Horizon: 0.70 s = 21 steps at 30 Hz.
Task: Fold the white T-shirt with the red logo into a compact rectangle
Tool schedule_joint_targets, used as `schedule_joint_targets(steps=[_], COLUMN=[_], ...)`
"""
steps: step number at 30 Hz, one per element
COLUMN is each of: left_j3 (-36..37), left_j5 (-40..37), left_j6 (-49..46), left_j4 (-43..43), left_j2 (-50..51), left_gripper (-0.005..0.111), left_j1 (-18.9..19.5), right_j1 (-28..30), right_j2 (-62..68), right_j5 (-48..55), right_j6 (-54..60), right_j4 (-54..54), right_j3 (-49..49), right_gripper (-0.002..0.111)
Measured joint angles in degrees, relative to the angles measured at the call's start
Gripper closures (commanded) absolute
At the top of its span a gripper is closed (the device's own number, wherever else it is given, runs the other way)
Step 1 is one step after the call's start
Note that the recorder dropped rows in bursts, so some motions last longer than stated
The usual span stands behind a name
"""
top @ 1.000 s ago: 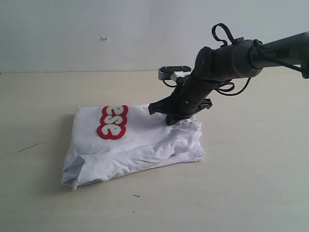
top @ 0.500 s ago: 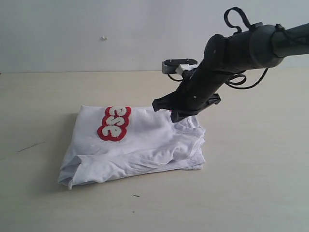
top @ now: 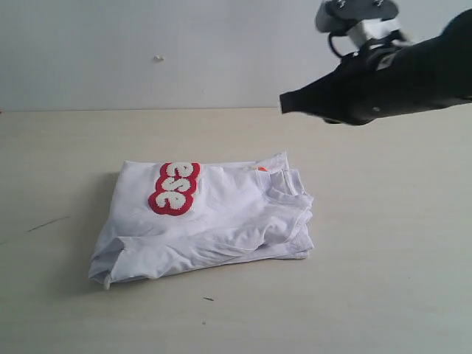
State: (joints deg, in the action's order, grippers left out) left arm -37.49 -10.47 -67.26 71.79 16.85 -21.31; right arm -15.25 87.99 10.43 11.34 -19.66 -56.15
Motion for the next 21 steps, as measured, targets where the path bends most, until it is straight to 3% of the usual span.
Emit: schedule_joint_targets(steps=[10,21], left_j3=[1.72,1.72], left_j5=[1.31,2.20], left_j6=[0.00,0.00], left_j4=[-0.77,-0.67], left_j2=[-2.40,-2.40], left_gripper=[0.107,0.107], left_j1=[0.00,0.00], right_j1=[0.00,0.00], right_j2=[-17.85,-13.59], right_j5=[-1.70,-1.15], right_j6=[-0.10,-0.31], right_j4=[0.00,0.00], right_j3=[8.75,9.22], right_gripper=[0.108,0.108])
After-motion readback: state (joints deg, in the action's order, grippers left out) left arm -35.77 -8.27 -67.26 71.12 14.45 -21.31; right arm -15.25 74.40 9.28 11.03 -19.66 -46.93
